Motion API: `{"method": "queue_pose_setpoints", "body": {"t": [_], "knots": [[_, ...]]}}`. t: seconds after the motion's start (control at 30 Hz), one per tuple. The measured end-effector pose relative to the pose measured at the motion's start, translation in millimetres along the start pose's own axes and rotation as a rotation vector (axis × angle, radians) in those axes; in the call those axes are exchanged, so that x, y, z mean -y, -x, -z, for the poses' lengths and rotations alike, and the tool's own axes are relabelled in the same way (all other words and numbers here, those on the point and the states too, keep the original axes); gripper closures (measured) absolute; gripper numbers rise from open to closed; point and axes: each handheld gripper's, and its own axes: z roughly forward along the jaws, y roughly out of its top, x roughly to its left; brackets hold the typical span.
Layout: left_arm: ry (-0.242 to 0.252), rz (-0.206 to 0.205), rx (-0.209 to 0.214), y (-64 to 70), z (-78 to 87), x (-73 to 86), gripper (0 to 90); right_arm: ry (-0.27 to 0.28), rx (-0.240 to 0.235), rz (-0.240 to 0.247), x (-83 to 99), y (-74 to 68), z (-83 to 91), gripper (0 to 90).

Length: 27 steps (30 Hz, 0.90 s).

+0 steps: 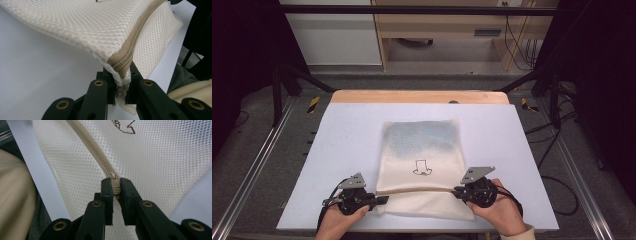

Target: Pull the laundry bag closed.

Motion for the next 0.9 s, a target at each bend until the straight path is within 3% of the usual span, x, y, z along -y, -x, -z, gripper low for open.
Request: {"method": "queue_pose_setpoints", "body": {"t": [0.9], "knots": [[-0.004, -0.001, 0.007, 0.2, -2.2, 0.7, 81.9, 0.007, 0.008, -0.031, 10.5, 5.1, 5.7, 81.8]]}}
